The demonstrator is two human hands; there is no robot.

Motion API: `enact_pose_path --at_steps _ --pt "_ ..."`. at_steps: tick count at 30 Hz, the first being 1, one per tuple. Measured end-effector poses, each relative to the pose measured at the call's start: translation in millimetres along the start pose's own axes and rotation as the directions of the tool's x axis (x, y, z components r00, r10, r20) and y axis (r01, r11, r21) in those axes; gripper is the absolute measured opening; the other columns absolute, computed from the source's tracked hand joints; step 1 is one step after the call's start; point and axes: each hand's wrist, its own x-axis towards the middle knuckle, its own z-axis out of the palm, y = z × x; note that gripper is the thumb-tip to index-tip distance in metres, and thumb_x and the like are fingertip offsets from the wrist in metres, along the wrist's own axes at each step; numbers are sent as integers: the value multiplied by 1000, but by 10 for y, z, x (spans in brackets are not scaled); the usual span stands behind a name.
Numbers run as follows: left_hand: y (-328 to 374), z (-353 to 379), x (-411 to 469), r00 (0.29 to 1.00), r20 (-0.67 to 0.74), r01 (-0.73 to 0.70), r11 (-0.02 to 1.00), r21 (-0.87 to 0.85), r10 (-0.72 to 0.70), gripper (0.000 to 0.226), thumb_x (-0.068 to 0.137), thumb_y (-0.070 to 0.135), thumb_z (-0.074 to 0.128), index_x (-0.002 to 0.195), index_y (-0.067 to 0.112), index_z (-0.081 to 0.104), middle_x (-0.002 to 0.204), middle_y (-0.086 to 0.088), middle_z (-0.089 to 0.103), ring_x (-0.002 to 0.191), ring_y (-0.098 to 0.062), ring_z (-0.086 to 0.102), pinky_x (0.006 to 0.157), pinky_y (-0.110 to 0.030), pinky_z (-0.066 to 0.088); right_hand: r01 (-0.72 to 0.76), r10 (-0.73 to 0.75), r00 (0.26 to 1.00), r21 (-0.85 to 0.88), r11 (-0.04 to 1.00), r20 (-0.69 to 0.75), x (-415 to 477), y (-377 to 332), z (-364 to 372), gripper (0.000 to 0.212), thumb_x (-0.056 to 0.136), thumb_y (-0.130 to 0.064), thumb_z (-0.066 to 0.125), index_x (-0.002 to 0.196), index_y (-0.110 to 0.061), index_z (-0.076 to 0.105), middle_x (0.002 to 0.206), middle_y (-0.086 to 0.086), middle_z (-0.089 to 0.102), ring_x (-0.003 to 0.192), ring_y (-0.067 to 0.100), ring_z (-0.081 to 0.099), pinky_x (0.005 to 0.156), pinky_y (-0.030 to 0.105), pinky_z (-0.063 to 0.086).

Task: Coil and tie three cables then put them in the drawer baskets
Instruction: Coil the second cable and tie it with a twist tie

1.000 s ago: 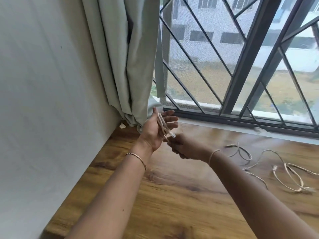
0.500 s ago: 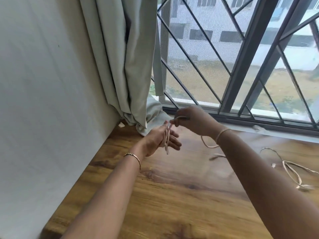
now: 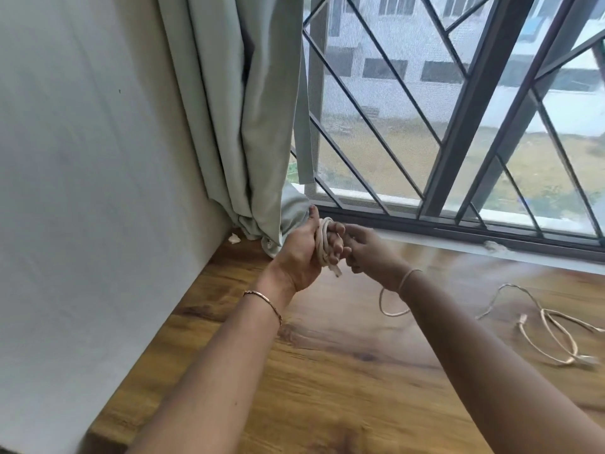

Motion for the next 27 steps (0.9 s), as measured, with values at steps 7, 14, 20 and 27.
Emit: enact_pose_path --at_steps 7,14,20,27 --pt "156 35 22 987 -113 -136 975 -179 117 60 101 49 25 79 5 59 54 -5 62 52 -17 62 66 -25 51 -17 80 984 -371 929 157 -123 95 157 28 102 -16 34 88 -11 58 62 4 49 45 13 39 41 23 34" --pt "138 29 92 971 -165 -187 979 -82 172 61 102 47 18 89 3 59 80 -13 73 57 -21 65 57 -23 54 121 23 962 -504 855 271 -140 -122 48 37 103 -26 35 87 -11 65 64 0 48 53 10 41 50 17 36" --pt "109 -148 81 952 -236 -145 966 213 194 59 103 46 17 99 2 56 85 -13 74 58 -21 67 58 -26 53 301 -120 938 -593 747 325 -243 -274 31 30 98 -28 49 75 -18 65 63 -12 52 59 6 48 56 9 36" --pt "-2 -201 36 997 -69 6 821 571 40 69 101 49 12 99 -2 59 72 -20 70 65 -33 68 82 -54 49 251 -157 968 -710 658 196 -39 -562 -248 18 83 -31 71 84 -13 69 75 -3 65 67 11 57 64 25 48"
